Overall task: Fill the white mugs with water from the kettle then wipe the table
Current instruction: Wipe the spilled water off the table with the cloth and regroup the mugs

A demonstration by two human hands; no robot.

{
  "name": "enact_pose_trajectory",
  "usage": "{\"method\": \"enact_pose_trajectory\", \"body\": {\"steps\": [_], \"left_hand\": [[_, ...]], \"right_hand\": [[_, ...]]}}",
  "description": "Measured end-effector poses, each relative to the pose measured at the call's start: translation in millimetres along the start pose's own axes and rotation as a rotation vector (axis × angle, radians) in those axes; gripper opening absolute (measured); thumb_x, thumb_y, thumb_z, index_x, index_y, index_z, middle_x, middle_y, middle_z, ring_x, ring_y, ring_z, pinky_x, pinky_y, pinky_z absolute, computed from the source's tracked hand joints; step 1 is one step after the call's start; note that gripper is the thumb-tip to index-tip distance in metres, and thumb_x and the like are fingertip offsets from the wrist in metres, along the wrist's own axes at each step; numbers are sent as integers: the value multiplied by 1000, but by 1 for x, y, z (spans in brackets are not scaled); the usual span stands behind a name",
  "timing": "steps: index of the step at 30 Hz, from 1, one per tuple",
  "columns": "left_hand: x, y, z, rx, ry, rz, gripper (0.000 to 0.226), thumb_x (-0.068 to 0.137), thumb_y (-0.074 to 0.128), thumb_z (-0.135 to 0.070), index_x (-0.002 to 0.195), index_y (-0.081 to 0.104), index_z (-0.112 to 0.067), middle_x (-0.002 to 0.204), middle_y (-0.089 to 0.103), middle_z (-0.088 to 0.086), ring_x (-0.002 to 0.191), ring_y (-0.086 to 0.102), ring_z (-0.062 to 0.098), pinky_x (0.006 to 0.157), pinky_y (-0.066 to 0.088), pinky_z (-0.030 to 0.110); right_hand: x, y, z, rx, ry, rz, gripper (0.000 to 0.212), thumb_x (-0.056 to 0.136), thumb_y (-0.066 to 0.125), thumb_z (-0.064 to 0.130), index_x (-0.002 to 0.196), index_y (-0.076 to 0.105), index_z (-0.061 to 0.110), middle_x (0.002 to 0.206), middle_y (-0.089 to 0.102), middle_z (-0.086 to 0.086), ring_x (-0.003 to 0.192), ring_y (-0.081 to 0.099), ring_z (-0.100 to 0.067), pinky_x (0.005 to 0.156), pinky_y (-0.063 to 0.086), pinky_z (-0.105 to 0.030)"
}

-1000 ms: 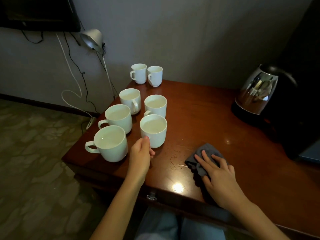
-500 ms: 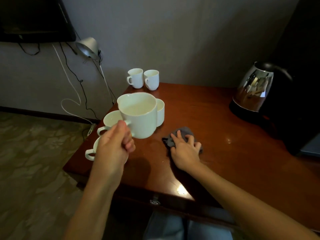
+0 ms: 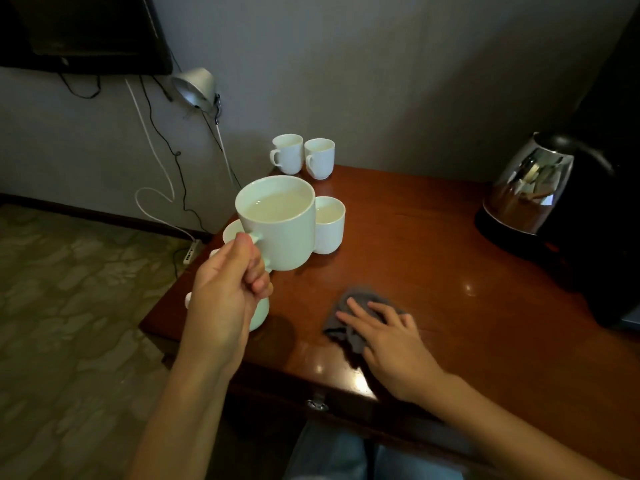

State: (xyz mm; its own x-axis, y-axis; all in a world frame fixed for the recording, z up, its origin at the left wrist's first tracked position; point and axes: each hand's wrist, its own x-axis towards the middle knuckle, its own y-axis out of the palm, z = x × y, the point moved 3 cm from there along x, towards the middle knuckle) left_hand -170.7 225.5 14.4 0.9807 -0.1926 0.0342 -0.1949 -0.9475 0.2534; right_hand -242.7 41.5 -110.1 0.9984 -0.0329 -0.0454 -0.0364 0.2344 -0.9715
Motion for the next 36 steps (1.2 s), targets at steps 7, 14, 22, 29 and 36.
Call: {"method": "enact_pose_trajectory", "body": {"steps": [7,14,22,29,36], "left_hand": [[-7,12,3,-77,-18,-6,38,100,38,-26,65,41,-12,51,34,-7,49,31,6,51,30,21],[-11,21,11,-56,-39,42,36,100,39,-24,65,40,-13,52,35,-7,49,32,5,54,29,24],[11,41,32,-17,-101,99,42,98,42,-20,58,38,-13,49,35,-5,51,34,9,57,30,28],[30,63,20,-56,-121,121,41,99,40,-20,59,36,-13,47,36,-6,52,33,9,58,31,27],[97,89,-15,15,-106,189,40,93,37,-15,54,32,-15,46,36,-3,44,38,12,55,33,26]], "right_hand": [[80,3,31,52,178,13,54,94,32,30,146,17,37,159,4,7,141,9,-29,104,14,-50],[-5,15,38,94,-125,-22,63,80,17,37,140,32,44,156,16,15,143,16,-20,104,19,-41],[-41,-28,-113,106,282,-41,54,91,26,22,139,27,46,155,9,14,146,6,-18,116,7,-35],[49,-30,-129,107,493,-62,50,96,30,27,145,25,38,159,9,2,145,5,-30,116,7,-45],[53,-25,-103,89,327,-35,52,98,26,24,147,18,38,159,2,4,146,-3,-25,116,-1,-41]]}}
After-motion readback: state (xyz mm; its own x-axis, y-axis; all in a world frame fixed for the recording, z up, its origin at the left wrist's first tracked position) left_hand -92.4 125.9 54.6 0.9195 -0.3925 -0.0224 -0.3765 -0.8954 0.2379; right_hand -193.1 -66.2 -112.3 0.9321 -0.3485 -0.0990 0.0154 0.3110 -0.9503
